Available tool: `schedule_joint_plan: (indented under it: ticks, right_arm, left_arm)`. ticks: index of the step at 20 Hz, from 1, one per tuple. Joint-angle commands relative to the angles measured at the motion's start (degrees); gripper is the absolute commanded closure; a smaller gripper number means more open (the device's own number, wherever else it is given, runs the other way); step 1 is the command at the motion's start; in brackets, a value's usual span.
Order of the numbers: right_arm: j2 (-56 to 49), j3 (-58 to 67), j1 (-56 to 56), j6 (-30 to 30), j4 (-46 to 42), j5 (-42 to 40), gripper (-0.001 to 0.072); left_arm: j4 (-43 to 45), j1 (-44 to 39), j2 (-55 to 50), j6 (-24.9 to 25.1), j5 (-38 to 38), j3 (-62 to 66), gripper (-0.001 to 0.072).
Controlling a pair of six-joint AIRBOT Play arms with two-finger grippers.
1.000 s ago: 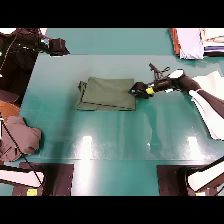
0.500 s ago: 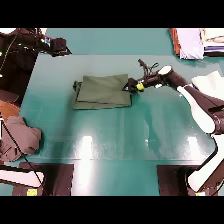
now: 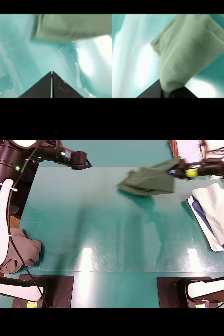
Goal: Fold the shirts.
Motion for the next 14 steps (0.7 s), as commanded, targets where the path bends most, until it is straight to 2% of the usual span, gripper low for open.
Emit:
schedule_joint_plan:
  ticks: [1,5,9,14]
  right_arm:
    - [5.1,0.2,-11.7,0.5,-3.6,-0.2,0.0695]
    - [5.3,0.2,-21.9,-1.8,-3.5,-6.6,0.0696]
    - [4.5,0.3,-26.6,-3.2,-3.0,-13.2,0.0697]
    - [4.5,9.3,-27.5,-4.5,-3.0,-11.9,0.0697]
  left_arm:
    - [-0.1,-4.2,0.0,0.1,4.4,0.0,0.0682]
    - [-0.1,-6.6,0.0,0.1,4.7,0.0,0.0681]
    - [-0.1,-7.0,0.0,0.0,3.4,0.0,0.0682]
    - [0.0,-7.0,0.0,0.0,3.5,0.0,0.0681]
